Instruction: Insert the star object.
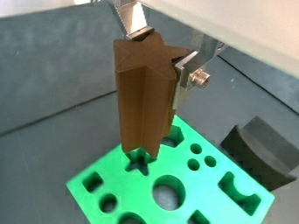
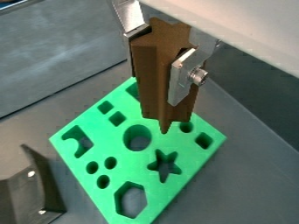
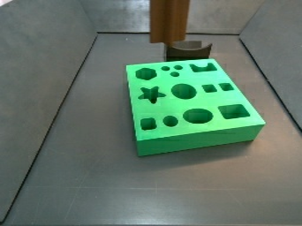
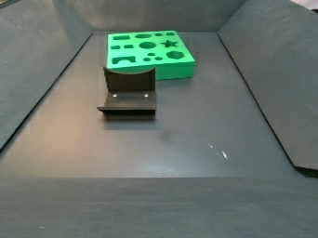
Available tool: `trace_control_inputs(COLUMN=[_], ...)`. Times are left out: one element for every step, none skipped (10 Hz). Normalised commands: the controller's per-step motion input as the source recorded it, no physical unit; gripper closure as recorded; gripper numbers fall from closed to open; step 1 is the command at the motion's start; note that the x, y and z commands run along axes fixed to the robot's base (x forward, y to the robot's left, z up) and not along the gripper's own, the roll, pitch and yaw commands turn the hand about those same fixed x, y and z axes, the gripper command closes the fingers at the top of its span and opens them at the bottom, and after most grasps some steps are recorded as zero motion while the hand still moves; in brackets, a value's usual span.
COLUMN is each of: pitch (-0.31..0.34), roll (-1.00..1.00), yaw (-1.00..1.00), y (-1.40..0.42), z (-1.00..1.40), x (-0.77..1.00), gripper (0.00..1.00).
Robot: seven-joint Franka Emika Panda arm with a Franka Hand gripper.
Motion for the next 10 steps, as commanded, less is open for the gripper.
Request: trace_control_inputs(pitch=[-0.157, -0.129, -0.116, -0.176, -0.091, 0.000, -0.080, -0.089, -0.057, -0.029], roll=[0.25, 0.20, 0.06, -0.09, -0.22, -0.15, 0.00, 0.07, 0.08, 0.11], yaw=[0.44, 0.36, 0.11, -0.10, -0.17, -0.10, -0.06, -0.05, -0.06, 0.00], y=[0.00, 0.00, -0.03, 0.05, 0.21, 0.20, 0.00, 0.00, 0.00, 0.13], z=[-0.68, -0.87, -1.00, -0.83, -0.69, -0.85, -1.00, -1.00, -1.00, -1.00], x=[-0.04, -0.20, -0.17, -0.13, 0.00, 0.13, 0.00, 0.00, -0.01, -0.17], gripper=[1.00, 1.00, 1.00, 1.00, 1.00, 1.00, 1.00, 1.00, 1.00, 1.00])
